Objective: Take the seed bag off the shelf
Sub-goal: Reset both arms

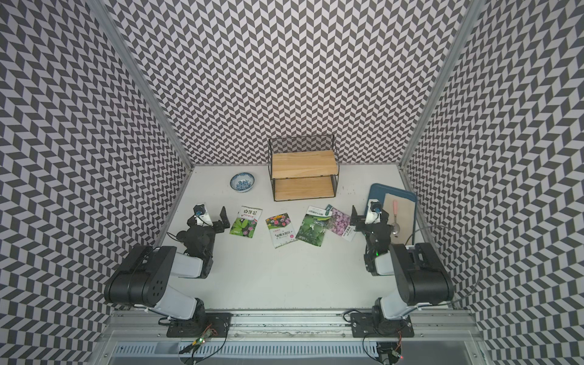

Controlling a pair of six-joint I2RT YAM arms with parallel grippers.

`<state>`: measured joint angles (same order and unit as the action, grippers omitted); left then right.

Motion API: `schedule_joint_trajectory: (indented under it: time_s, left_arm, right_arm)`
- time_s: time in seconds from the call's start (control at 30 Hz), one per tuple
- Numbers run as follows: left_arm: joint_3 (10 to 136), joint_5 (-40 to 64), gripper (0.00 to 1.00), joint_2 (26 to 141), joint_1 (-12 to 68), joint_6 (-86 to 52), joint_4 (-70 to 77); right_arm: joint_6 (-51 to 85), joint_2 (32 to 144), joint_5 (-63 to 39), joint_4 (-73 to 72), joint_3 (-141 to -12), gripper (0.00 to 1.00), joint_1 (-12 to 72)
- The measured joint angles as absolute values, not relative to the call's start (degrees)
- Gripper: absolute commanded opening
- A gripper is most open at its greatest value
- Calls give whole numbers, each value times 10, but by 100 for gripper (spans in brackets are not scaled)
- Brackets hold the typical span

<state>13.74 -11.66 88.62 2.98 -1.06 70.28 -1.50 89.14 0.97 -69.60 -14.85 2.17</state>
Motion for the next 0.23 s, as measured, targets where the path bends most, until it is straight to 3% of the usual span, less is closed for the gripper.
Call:
schedule_joint_trajectory:
  time_s: [0.23]
  left_arm:
    - [142,-97,100,886,23,-11,702]
  right_arm:
    - [-15,891,10,-695,-149,100,22]
